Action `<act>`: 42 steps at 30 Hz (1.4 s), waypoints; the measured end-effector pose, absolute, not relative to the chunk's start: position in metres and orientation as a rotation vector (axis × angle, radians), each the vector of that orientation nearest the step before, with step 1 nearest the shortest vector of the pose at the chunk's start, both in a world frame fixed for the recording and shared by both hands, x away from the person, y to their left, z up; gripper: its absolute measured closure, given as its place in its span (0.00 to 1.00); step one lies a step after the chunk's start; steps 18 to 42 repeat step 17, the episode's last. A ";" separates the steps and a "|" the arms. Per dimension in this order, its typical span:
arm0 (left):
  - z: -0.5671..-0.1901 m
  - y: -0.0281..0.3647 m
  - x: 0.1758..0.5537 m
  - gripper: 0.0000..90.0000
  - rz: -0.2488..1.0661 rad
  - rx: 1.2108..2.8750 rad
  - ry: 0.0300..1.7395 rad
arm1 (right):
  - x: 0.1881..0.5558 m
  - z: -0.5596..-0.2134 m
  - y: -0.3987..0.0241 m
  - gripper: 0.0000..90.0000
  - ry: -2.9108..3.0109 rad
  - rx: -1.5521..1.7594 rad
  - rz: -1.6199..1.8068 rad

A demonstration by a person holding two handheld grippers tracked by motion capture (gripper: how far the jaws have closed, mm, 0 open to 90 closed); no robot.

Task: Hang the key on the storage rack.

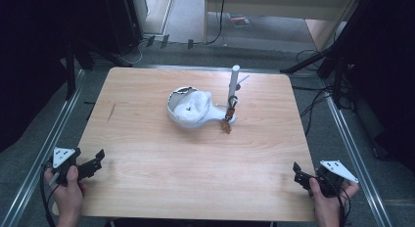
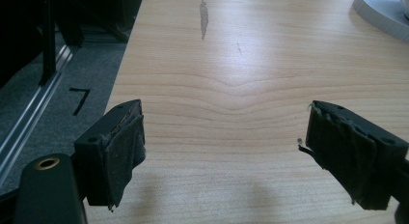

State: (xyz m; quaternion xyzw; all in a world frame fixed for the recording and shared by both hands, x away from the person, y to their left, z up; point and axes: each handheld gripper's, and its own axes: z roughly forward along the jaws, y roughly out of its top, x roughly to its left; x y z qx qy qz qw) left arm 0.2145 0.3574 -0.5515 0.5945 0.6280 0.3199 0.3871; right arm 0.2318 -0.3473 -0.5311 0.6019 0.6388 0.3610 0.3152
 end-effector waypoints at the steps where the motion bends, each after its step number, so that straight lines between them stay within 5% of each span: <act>1: -0.552 0.357 0.214 0.16 0.813 1.514 1.599 | 0.230 -0.532 -0.349 0.00 1.684 1.585 0.953; 42: -0.552 0.357 0.215 0.16 0.812 1.514 1.600 | 0.218 -0.540 -0.361 0.00 1.658 1.626 0.982</act>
